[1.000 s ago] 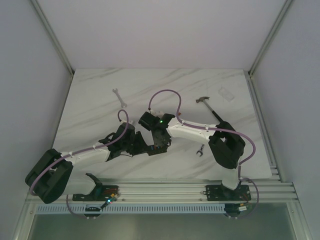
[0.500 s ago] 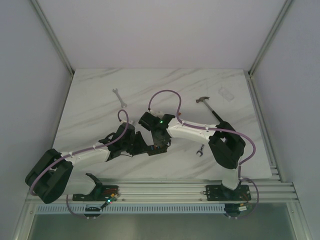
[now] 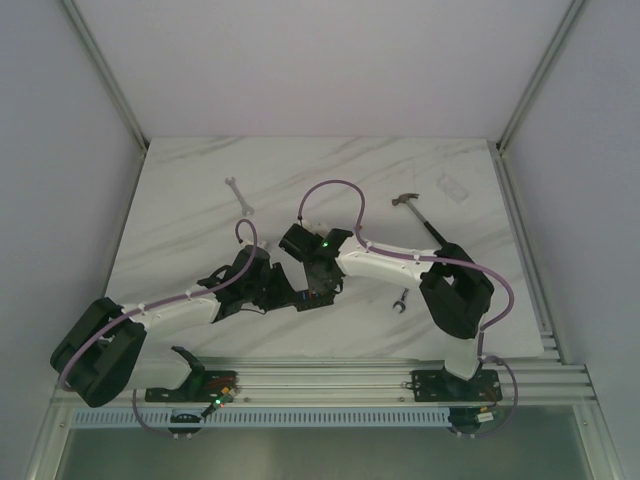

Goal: Snap on the fuse box
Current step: Install the fuse at the fuse box base.

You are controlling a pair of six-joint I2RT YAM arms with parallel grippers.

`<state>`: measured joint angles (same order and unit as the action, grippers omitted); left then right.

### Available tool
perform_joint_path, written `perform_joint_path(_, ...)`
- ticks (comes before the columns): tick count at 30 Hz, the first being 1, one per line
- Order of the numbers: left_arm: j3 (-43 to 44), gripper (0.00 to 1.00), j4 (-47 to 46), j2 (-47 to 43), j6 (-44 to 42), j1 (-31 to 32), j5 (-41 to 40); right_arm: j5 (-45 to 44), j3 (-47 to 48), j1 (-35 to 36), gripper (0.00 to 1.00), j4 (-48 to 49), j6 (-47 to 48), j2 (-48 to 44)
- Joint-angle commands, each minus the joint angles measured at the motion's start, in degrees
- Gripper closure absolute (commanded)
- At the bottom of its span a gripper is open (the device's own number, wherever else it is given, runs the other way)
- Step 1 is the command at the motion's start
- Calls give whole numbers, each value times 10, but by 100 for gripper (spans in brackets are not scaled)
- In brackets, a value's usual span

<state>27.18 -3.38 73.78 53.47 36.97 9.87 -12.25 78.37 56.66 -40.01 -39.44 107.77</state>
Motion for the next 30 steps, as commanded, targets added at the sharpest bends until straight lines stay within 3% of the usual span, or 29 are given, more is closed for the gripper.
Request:
perform_joint_path(1, -12, 58, 30, 4, -9, -5, -12, -30, -46, -15, 100, -68, 8, 48)
perform_joint_path(30, -13, 58, 31, 2, -8, -4, -12, -27, -60, -18, 100, -66, 11, 58)
